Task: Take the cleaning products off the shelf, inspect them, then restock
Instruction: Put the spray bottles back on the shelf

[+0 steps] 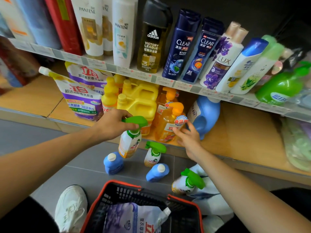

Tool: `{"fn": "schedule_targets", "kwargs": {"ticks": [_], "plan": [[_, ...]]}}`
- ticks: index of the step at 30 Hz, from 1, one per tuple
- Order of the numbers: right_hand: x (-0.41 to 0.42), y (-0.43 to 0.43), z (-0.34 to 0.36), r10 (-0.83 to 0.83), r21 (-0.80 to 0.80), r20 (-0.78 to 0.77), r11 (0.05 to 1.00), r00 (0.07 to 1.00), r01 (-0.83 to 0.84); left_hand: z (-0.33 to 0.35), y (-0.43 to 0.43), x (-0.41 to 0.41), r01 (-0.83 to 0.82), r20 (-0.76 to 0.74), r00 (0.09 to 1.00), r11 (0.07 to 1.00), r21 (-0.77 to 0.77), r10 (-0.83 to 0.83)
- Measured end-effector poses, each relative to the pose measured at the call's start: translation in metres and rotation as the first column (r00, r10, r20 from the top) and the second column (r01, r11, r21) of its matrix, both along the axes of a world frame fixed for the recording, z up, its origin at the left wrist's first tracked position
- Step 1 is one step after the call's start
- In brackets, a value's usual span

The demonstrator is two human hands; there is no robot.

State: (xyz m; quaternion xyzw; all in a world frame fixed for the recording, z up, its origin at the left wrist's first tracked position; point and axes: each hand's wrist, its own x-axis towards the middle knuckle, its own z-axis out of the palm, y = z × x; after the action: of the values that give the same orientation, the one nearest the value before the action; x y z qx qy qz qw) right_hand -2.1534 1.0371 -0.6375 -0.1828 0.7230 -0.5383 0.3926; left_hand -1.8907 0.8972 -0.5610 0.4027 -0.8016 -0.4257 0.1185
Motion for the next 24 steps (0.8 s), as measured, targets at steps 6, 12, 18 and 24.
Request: {"fn": "schedule_targets", "kwargs": {"ticks": [6,12,18,24], "plan": [[0.015,-0.024,-0.015,-0.090,-0.034,-0.094,0.996,0.992,0.087,0.007,-0.003,0.002,0.013,0.014,1.000,0.999,-0.039,-0.013],[-0.002,-0.017,-0.012,0.096,0.013,-0.057,0.995,0.994,-0.095,0.018,-0.003,0.002,0.068,0.034,0.997,0.996,-0.053,-0.066],[-0.071,0.030,-0.018,-0.385,0.068,-0.408,0.891,0.828,0.448,0.033,0.005,-0.005,0.093,-0.002,0.996,0.994,-0.059,-0.094],[-0.105,0.026,-0.022,-0.169,0.113,-0.422,0.965,0.891,0.237,0.055,0.018,-0.018,0.133,-0.105,0.986,0.991,0.019,-0.131]]}}
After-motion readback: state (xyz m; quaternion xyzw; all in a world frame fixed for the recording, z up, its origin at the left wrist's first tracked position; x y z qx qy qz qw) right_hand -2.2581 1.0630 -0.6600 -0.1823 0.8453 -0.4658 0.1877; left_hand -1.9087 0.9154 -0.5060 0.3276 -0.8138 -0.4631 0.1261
